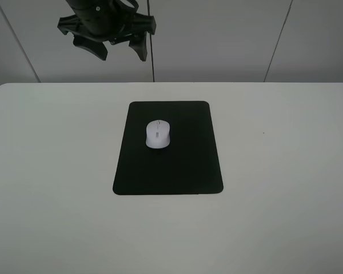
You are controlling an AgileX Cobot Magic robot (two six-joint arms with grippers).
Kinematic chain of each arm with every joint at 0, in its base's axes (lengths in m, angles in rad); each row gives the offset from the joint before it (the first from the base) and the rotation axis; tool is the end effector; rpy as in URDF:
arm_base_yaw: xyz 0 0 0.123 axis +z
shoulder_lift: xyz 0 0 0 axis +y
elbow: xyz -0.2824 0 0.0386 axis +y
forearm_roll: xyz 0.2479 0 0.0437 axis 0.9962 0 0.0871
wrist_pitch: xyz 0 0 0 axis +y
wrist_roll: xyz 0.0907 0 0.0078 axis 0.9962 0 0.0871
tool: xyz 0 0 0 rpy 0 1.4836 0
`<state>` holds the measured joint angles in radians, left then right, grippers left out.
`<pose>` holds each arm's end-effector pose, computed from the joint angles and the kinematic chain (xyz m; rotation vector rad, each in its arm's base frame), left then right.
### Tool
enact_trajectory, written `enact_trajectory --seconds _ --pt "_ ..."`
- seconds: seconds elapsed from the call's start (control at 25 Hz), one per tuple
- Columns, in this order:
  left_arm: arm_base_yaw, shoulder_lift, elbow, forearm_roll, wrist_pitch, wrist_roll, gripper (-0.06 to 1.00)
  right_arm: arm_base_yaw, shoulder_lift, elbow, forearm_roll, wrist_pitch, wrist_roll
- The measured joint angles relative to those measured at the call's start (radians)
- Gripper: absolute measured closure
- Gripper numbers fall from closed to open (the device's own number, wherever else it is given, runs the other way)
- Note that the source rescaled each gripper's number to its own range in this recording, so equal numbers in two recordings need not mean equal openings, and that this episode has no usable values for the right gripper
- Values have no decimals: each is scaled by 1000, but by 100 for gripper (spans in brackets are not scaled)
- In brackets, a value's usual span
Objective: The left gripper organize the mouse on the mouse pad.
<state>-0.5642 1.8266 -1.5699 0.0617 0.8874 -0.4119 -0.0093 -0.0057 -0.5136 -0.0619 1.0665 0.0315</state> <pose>0.3440 -0.2125 0.2866 0.2364 2.6388 -0.2584 -0.0077 -0.0049 0.2806 0.0452 2.0293 -0.0599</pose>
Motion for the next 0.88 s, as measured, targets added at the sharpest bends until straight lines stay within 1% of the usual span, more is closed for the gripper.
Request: enact_trajectory --seconds 0.08,0.28,0.4,0.52,0.6,0.72,0.88 --pt "35 -59 60 0 -19 11 -6 0 0 0 0 0 0" --pt "139 -217 241 3 -45 84 -6 0 0 0 0 0 0" --pt "205 -329 343 3 -56 116 -6 0 0 0 0 0 0" --pt "253 -468 439 3 -81 142 -6 0 0 0 0 0 0" --pt "270 -560 500 6 -92 164 -6 0 0 0 0 0 0" --pt "273 -695 577 7 -91 190 -6 0 0 0 1 0 0" --pt "273 -875 691 7 -92 194 -6 0 0 0 1 0 0"
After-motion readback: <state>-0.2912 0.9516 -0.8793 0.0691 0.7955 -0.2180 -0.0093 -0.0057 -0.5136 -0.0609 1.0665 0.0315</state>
